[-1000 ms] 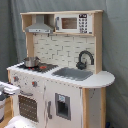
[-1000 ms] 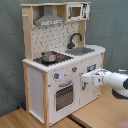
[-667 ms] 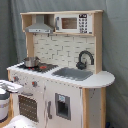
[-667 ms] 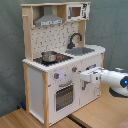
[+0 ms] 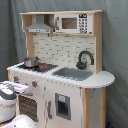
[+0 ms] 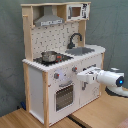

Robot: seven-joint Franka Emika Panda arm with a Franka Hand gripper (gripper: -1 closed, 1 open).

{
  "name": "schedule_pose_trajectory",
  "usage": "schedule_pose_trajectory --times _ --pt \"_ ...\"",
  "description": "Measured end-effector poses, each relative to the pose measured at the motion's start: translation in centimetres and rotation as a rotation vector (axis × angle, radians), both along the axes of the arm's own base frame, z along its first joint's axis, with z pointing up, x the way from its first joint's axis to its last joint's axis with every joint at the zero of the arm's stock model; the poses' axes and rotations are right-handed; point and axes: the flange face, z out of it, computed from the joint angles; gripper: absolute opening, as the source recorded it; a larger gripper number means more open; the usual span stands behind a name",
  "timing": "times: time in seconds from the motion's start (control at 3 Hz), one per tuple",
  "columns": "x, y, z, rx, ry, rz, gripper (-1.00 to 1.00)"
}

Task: Play with the kitchen

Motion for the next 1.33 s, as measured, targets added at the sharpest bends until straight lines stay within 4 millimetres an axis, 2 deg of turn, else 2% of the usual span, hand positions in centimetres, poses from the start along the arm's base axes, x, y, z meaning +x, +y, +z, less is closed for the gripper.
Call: schedule_pose_trajectory --times 0.33,0.67,1.0,1.33 --pt "2.7 -1.6 -0.2 -0.001 -0.008 -0.015 1.0" --pt "4.8 -2.1 -1.2 0.001 -0.002 -0.01 1.0" --pt "6.9 -0.9 -1.3 0.009 -0.003 -0.006 1.0" --pt "7.3 -4.0 -1.8 -0.018 -0.003 -0.017 1.0"
